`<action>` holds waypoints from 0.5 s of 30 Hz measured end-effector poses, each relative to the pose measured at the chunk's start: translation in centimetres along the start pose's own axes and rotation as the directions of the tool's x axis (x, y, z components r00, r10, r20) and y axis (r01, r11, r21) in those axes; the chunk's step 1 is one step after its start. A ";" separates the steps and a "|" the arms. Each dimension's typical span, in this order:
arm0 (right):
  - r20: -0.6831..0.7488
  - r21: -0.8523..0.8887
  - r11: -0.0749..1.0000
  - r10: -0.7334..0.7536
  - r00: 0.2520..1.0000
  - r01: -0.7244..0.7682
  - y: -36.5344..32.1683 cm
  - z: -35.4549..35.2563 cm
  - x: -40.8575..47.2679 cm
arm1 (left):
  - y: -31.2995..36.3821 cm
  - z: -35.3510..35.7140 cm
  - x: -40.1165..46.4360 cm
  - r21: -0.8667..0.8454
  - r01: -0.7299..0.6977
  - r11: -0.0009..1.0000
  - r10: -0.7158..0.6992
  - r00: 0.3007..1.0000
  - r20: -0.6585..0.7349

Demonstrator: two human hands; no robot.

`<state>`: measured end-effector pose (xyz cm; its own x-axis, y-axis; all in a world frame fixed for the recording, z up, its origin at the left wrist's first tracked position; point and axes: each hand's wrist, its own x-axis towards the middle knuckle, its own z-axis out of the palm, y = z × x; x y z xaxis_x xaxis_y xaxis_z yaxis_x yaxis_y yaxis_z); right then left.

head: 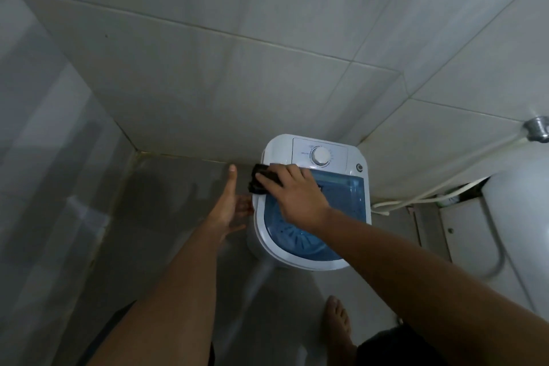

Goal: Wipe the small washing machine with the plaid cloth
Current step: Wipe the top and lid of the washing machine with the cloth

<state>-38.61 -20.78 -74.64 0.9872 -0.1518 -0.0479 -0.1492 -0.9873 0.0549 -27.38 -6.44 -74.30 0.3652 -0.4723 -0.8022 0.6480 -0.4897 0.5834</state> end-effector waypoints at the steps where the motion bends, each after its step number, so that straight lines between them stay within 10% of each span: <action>1: 0.004 -0.021 0.995 -0.099 0.995 0.099 0.9 -0.1 -0.1 | -0.1 0.0 0.0 -0.005 -0.005 1.000 0.005 1.000 -0.003; 3: 0.015 -0.109 0.981 -0.159 0.987 0.159 3.7 -1.1 1.4 | -0.2 0.2 0.0 -0.007 -0.011 1.000 0.011 1.000 -0.017; 9: 0.091 0.017 0.880 0.472 0.877 -0.475 5.5 -3.3 6.8 | -0.2 0.1 0.0 0.024 -0.023 0.999 0.024 0.999 -0.033; 15: -0.005 0.050 0.965 0.257 0.966 -0.256 0.0 -0.3 0.6 | -0.1 0.3 0.3 0.021 0.004 1.000 -0.003 0.999 -0.032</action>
<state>-38.04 -20.80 -74.41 0.9160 -0.4003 -0.0267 -0.4000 -0.9164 0.0151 -27.51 -6.72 -74.54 0.3842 -0.4473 -0.8077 0.6354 -0.5065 0.5828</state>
